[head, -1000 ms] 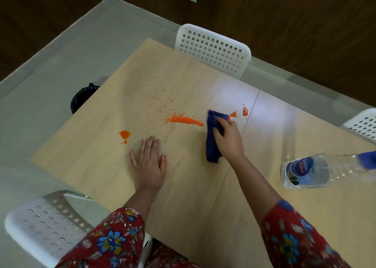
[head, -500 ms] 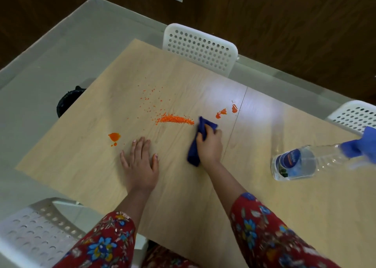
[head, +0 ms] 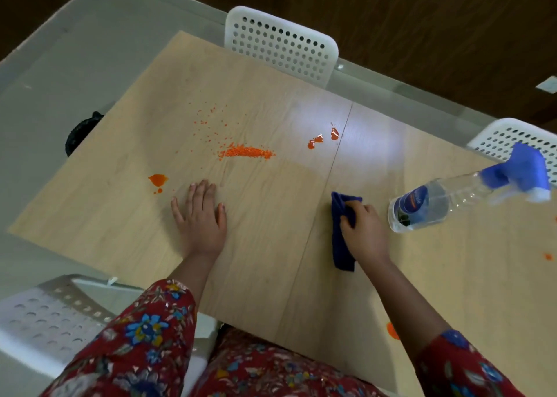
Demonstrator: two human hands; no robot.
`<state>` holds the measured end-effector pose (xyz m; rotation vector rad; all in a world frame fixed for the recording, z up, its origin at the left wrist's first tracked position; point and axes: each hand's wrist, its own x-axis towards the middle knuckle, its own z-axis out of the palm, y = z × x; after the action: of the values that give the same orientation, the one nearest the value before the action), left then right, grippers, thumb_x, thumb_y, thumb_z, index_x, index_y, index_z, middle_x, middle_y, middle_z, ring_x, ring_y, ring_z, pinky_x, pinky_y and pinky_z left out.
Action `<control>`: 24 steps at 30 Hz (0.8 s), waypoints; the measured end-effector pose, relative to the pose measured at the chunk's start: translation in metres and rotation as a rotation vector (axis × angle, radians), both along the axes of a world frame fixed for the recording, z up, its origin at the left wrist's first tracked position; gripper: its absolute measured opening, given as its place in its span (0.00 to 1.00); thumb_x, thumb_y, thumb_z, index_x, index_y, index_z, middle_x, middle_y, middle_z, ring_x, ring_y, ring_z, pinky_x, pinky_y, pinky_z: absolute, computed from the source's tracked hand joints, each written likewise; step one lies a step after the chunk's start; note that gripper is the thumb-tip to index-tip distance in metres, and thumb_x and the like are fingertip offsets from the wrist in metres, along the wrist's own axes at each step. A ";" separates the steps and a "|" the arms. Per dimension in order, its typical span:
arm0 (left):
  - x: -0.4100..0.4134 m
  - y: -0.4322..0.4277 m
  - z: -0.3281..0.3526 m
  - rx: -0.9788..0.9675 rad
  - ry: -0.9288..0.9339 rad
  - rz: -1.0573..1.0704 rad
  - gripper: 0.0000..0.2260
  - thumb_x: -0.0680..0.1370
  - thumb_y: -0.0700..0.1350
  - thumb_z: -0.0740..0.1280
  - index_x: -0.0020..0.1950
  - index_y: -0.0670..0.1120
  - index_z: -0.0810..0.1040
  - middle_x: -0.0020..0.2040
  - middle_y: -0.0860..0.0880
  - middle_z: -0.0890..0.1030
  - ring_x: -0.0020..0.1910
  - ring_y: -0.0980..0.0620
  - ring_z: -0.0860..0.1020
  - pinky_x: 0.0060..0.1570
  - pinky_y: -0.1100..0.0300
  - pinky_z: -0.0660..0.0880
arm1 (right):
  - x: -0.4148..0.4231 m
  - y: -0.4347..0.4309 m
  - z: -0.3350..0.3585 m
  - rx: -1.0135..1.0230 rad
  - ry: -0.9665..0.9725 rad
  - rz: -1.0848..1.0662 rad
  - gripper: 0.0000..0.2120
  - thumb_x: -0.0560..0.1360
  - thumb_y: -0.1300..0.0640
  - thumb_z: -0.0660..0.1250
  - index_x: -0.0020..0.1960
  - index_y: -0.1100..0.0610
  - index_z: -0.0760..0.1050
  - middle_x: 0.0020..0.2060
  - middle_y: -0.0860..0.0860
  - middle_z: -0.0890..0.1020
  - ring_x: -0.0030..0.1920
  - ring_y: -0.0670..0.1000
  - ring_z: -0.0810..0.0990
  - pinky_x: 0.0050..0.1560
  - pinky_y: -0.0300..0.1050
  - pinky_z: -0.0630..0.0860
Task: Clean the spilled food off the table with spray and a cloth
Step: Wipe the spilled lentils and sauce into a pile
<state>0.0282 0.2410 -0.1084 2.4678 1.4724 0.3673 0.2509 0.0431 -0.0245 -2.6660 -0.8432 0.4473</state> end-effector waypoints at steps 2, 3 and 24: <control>0.000 -0.001 0.000 0.004 -0.008 -0.006 0.24 0.78 0.52 0.52 0.70 0.44 0.71 0.72 0.46 0.70 0.74 0.47 0.63 0.72 0.41 0.46 | -0.012 -0.015 -0.005 -0.040 0.036 -0.038 0.17 0.77 0.56 0.64 0.65 0.55 0.71 0.55 0.55 0.75 0.43 0.52 0.74 0.42 0.44 0.71; 0.000 -0.001 -0.001 0.007 -0.011 -0.009 0.23 0.78 0.52 0.52 0.70 0.44 0.71 0.72 0.46 0.70 0.74 0.47 0.63 0.72 0.42 0.46 | -0.021 -0.017 -0.008 -0.033 0.052 -0.070 0.17 0.77 0.55 0.65 0.65 0.54 0.71 0.55 0.54 0.74 0.43 0.51 0.73 0.43 0.43 0.70; -0.003 -0.011 0.008 0.125 -0.089 -0.298 0.16 0.78 0.46 0.57 0.60 0.43 0.77 0.64 0.45 0.77 0.67 0.44 0.72 0.74 0.55 0.42 | -0.036 -0.073 -0.005 -0.114 0.096 -0.298 0.17 0.80 0.56 0.59 0.68 0.57 0.65 0.59 0.59 0.70 0.41 0.56 0.72 0.41 0.47 0.70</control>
<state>0.0248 0.2303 -0.1009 2.6776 1.0544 0.5142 0.2151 -0.0303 -0.0291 -2.7855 -0.3931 0.5570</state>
